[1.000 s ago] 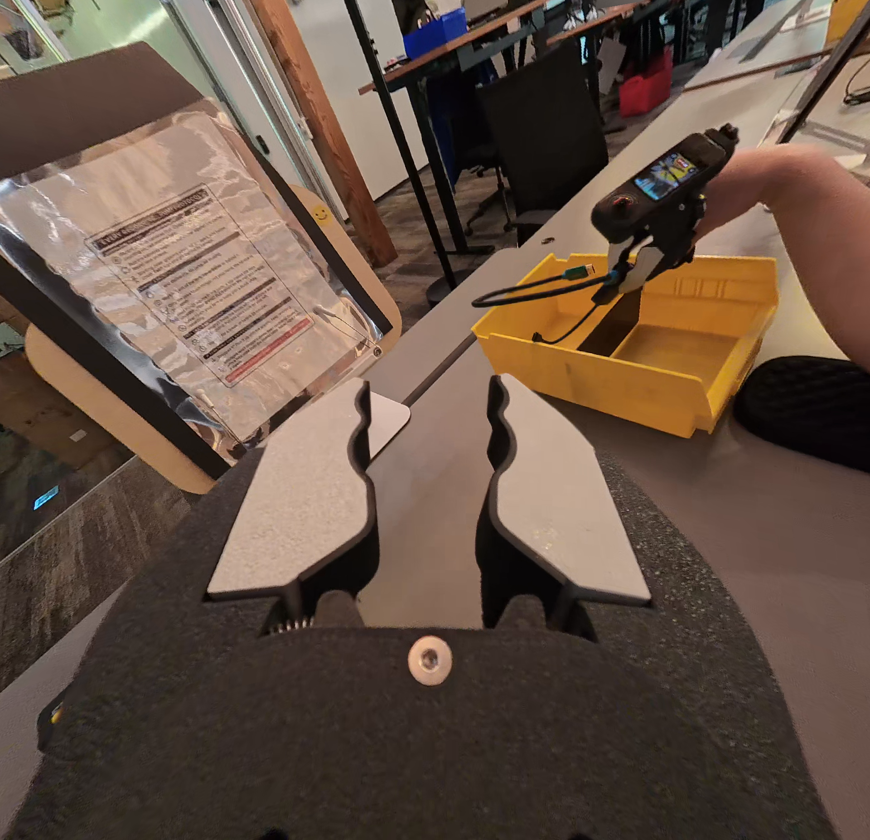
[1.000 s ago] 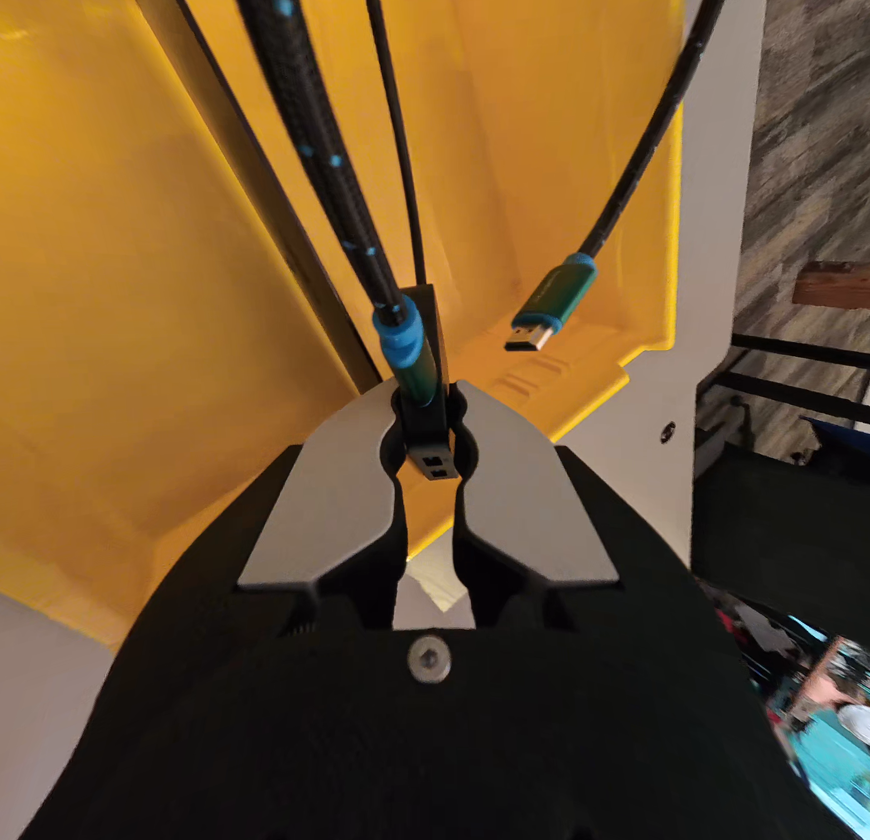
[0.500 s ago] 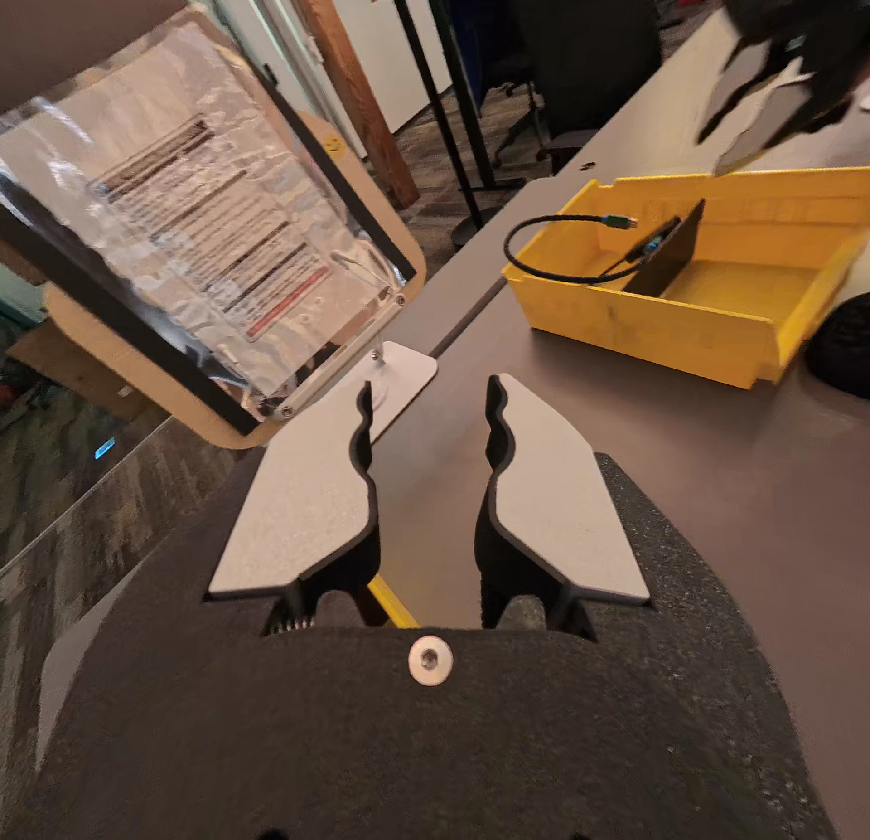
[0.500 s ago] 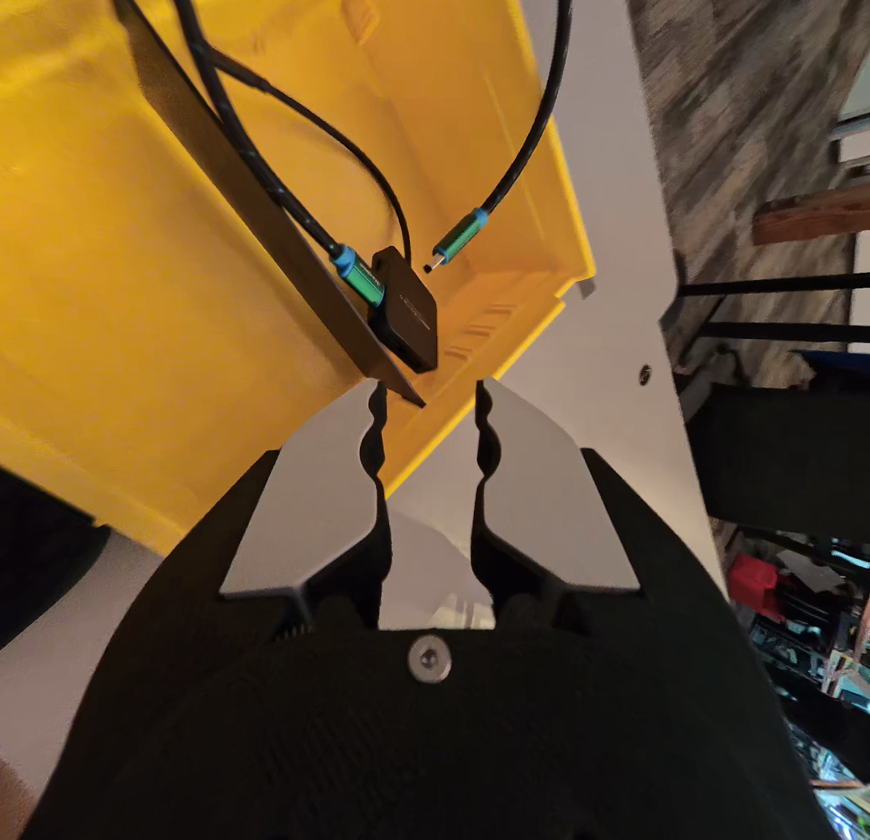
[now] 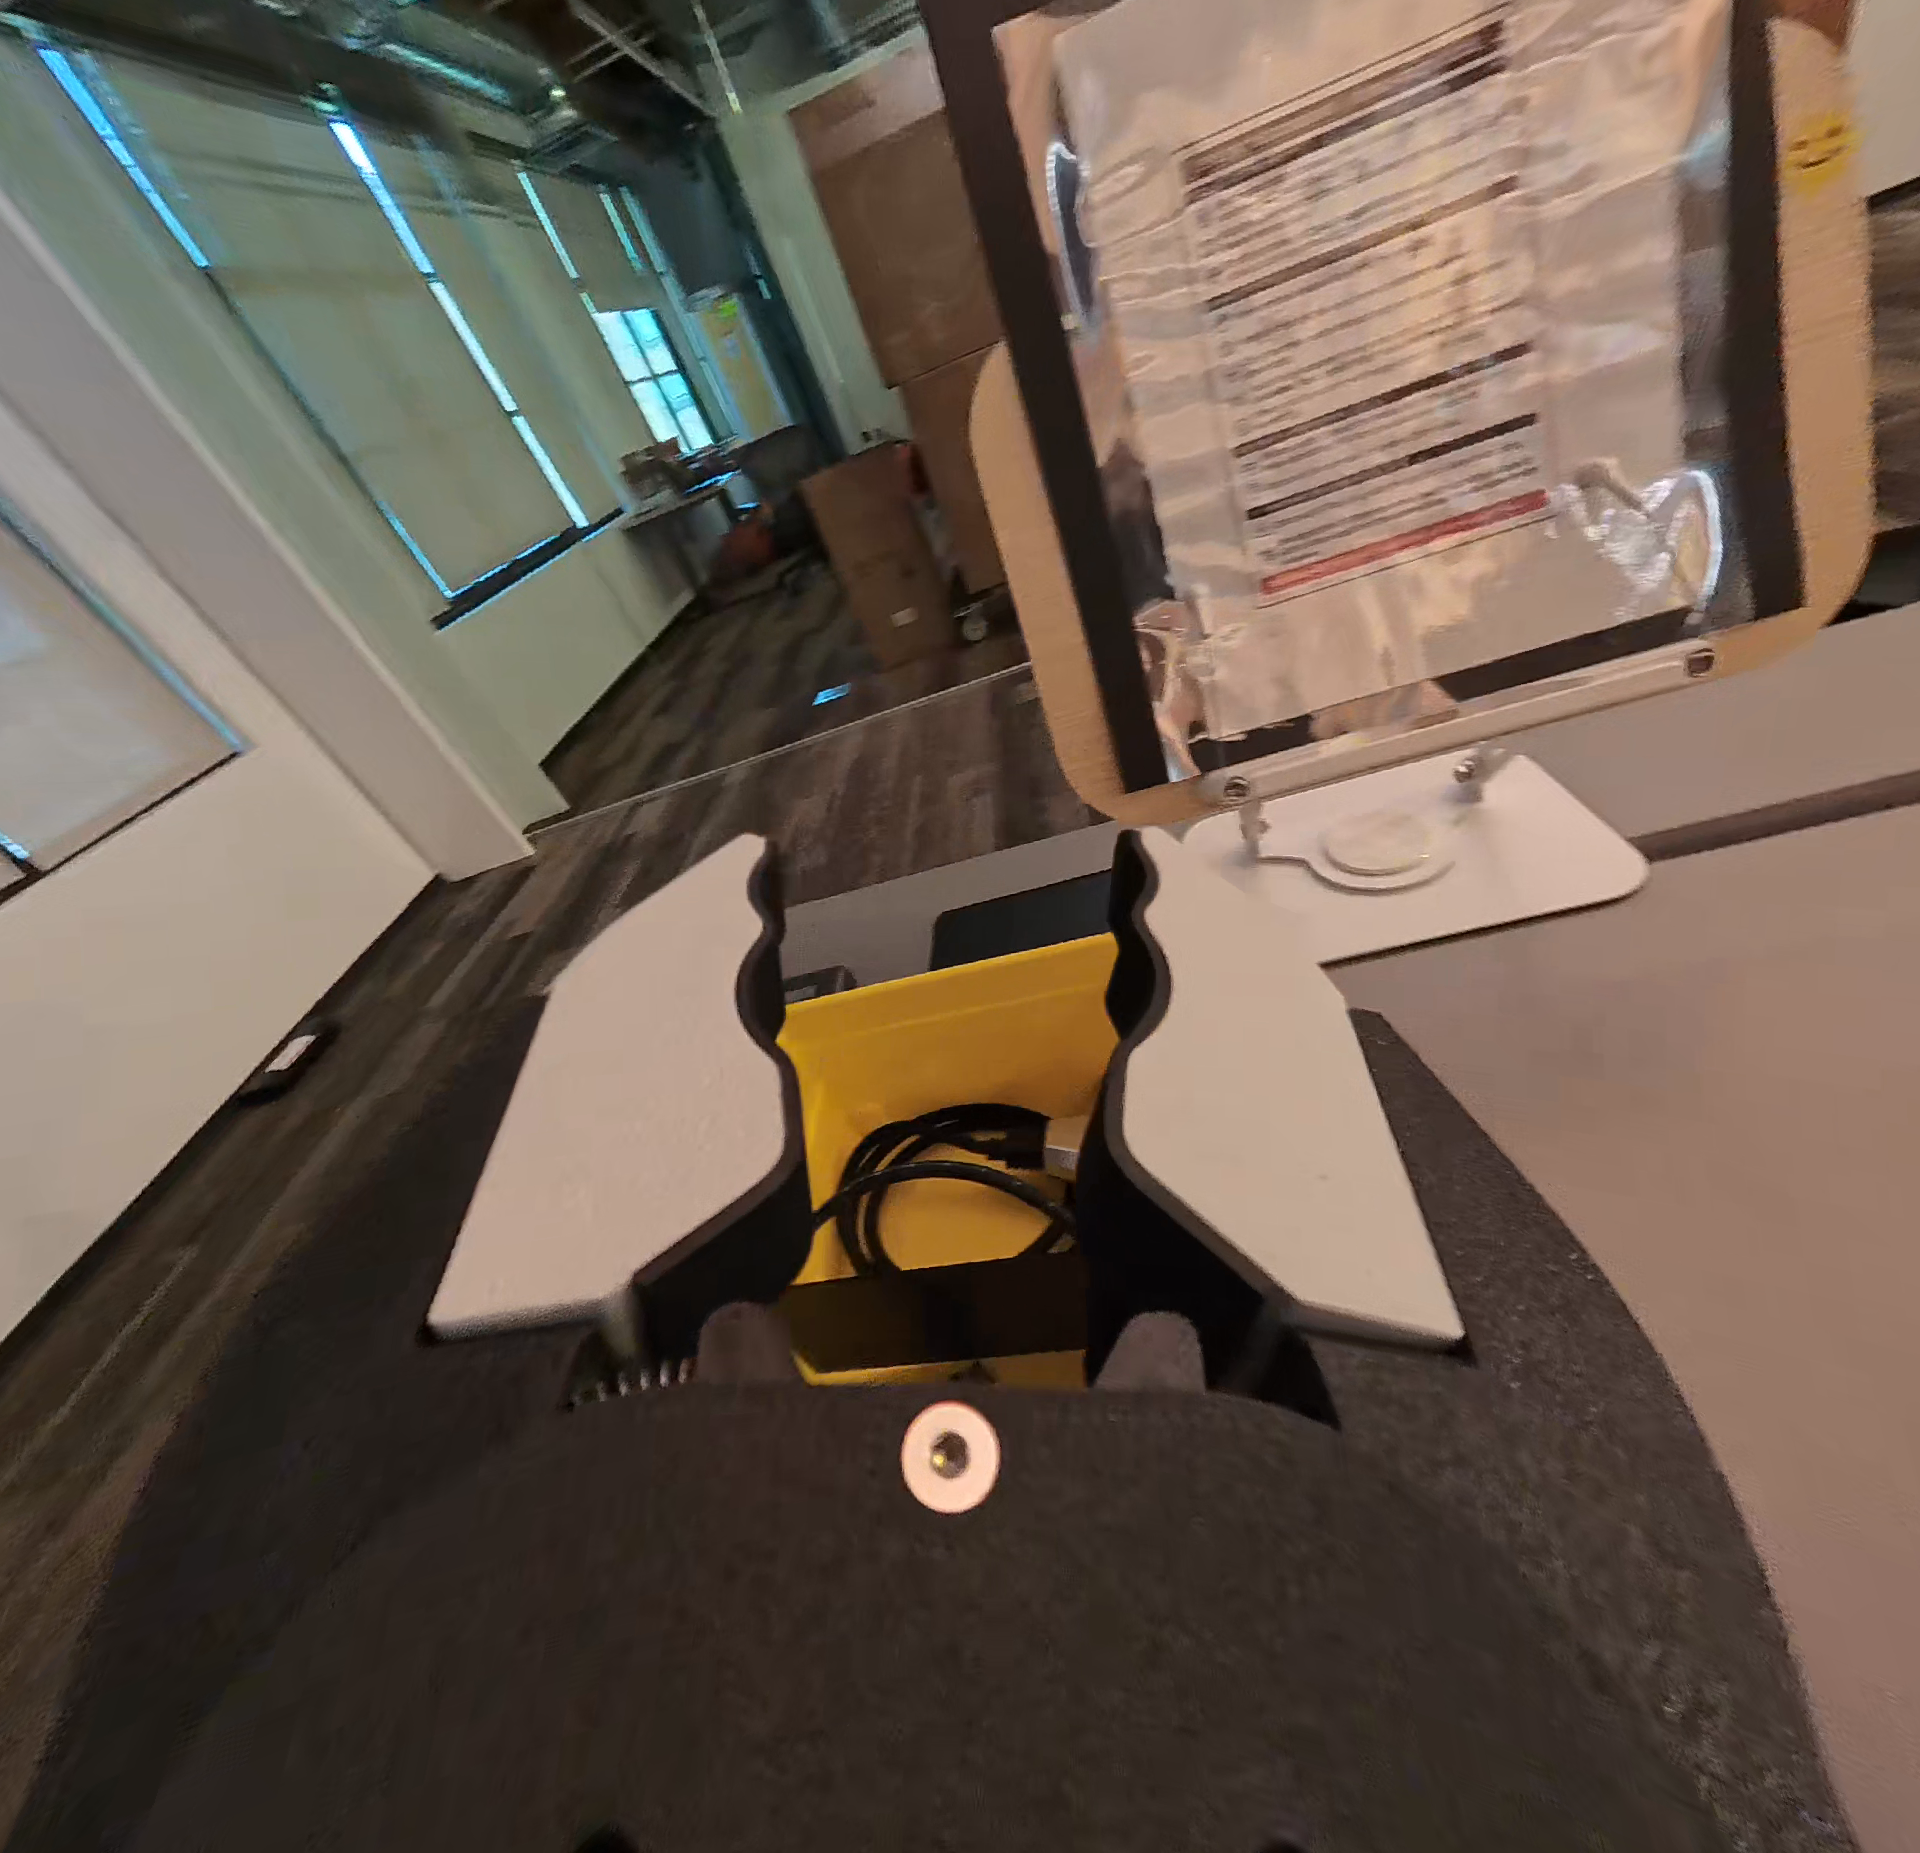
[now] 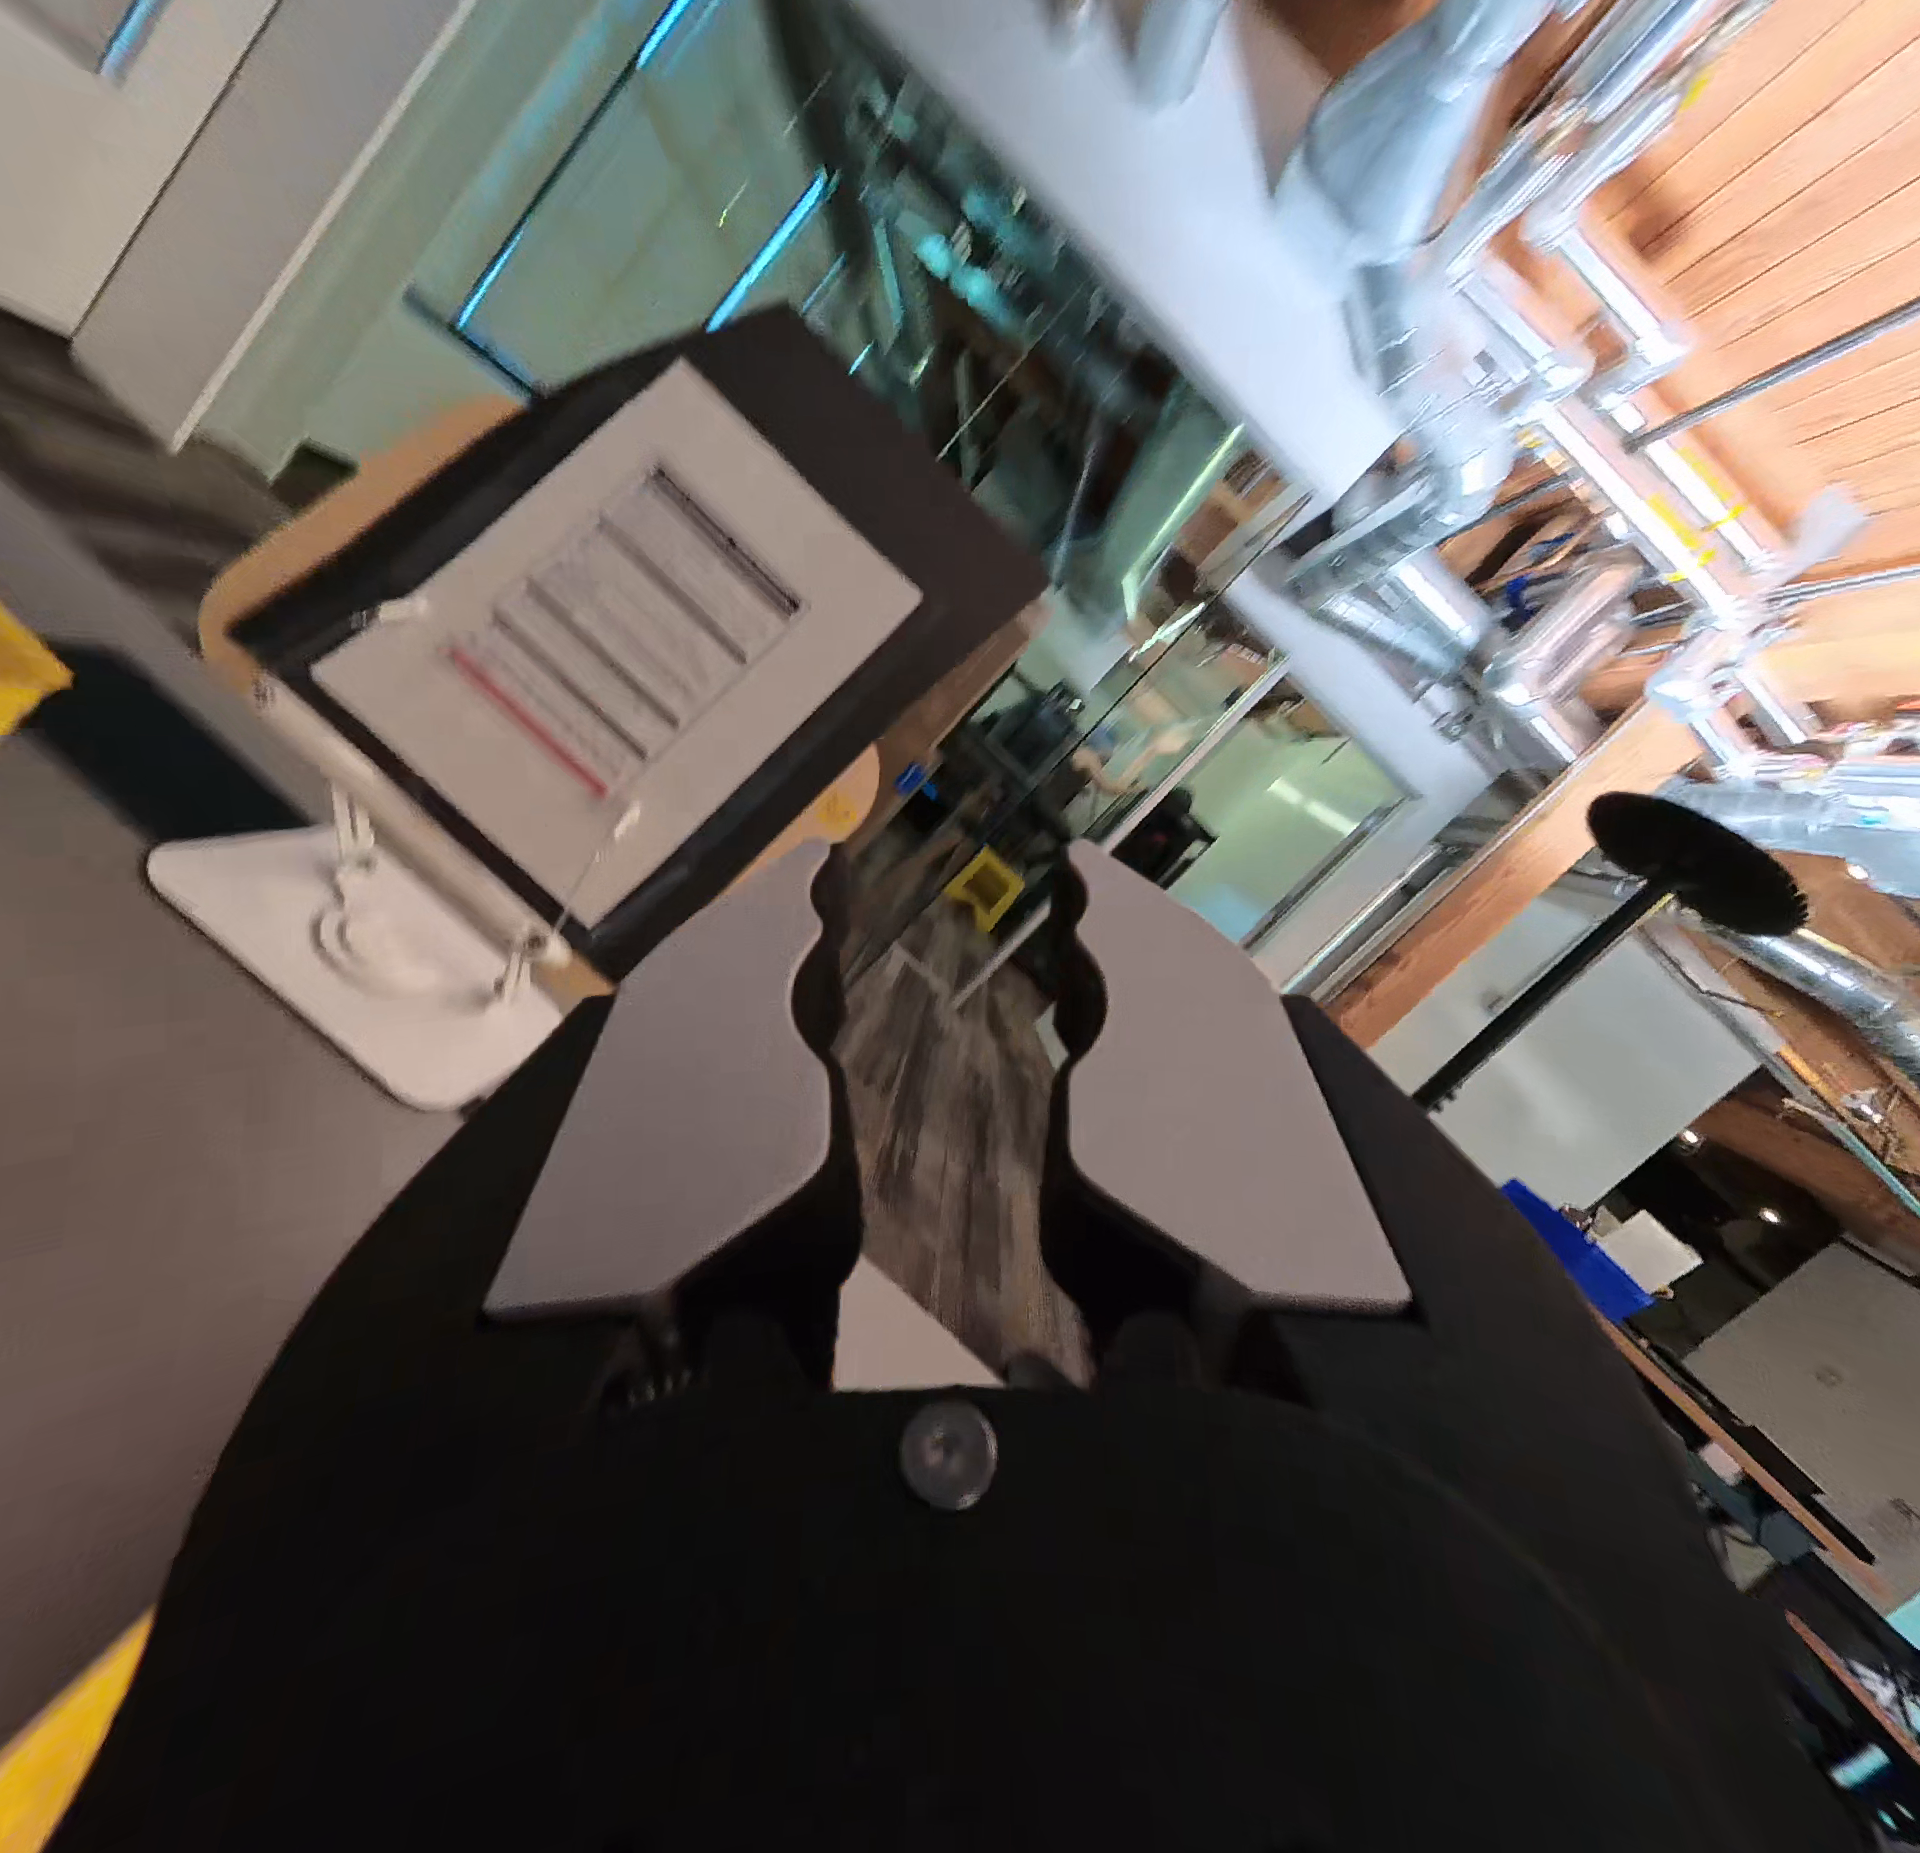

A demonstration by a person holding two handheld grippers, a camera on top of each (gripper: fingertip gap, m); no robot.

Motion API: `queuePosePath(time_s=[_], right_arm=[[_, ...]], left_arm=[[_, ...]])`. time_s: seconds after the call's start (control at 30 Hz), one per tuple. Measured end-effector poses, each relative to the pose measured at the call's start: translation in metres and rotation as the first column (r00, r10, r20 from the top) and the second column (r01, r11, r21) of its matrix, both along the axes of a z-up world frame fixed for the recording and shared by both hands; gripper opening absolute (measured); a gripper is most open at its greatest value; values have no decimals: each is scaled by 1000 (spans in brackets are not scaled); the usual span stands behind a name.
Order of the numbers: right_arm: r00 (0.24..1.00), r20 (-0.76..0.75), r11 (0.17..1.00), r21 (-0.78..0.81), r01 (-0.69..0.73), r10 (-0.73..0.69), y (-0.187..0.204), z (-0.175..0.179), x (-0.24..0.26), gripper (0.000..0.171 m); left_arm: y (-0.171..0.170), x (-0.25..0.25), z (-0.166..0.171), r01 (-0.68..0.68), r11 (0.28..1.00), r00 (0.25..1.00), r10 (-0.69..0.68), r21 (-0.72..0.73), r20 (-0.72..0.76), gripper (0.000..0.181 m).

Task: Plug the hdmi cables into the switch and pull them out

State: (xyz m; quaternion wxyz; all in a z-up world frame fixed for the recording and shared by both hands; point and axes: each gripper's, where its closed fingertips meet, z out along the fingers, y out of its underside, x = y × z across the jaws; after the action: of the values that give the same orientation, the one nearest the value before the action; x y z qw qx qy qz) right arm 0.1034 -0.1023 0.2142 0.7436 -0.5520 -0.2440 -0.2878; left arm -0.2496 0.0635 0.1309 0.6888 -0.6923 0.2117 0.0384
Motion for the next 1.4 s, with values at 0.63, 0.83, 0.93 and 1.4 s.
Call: queuePosePath(time_s=[0.63,0.83,0.93,1.4], right_arm=[[982,185,998,-40,54,-46,23,-30,-64,32],[974,218,992,-91,82,-61,32,-41,-61,32],[973,224,991,-108,84,-58,34,-44,-61,32],[969,238,982,-154,106,-67,41,-52,-52,32]], left_arm=[[-41,-67,-97,103,811,891,-333,-577,-310,28],[-51,-78,-163,12,595,819,-468,-804,-334,32],[-61,-68,-184,57,446,817,-535,-893,-215,43],[-86,-86,-244,-167,142,769,-601,-976,-219,47]])
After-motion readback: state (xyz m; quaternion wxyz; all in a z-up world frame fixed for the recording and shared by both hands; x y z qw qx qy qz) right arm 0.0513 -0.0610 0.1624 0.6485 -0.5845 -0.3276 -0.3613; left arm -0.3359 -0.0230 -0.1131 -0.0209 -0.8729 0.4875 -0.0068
